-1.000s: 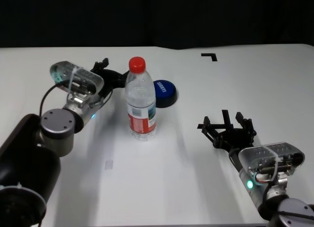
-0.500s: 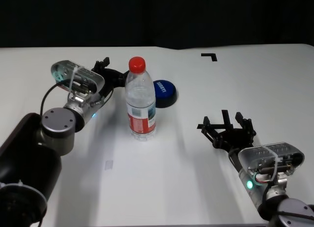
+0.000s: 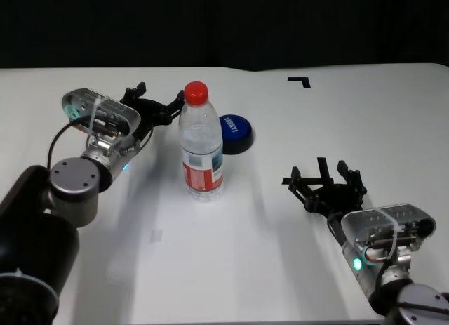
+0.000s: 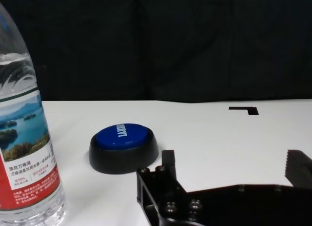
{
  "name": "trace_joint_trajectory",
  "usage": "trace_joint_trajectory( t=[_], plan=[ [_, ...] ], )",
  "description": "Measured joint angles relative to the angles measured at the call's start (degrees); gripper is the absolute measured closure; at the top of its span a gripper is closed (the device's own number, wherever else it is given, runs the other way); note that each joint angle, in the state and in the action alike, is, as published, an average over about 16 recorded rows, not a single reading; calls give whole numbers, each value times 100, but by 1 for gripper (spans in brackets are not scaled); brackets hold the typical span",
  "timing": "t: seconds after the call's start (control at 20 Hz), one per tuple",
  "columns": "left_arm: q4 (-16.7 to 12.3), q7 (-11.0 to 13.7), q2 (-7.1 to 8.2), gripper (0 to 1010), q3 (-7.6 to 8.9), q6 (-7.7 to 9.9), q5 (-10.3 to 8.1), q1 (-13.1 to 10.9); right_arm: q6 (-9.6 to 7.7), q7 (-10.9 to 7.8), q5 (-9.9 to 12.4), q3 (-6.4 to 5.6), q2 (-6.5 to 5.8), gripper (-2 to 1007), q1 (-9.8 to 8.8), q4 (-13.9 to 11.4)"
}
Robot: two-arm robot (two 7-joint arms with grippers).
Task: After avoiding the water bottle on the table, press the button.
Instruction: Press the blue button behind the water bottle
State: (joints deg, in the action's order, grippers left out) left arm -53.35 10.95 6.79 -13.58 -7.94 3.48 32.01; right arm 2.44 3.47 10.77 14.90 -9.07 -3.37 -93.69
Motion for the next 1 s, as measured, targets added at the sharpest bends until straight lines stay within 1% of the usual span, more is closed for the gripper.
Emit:
trace_joint_trajectory(
  t=[0.55, 1.0],
  plan=[
    [-576, -118, 130, 7, 142, 133, 26, -369, 0, 0, 0, 0, 0, 2, 0, 0],
    [-1136, -261, 186, 7, 285, 238, 80, -754, 0, 0, 0, 0, 0, 2, 0, 0]
  ],
)
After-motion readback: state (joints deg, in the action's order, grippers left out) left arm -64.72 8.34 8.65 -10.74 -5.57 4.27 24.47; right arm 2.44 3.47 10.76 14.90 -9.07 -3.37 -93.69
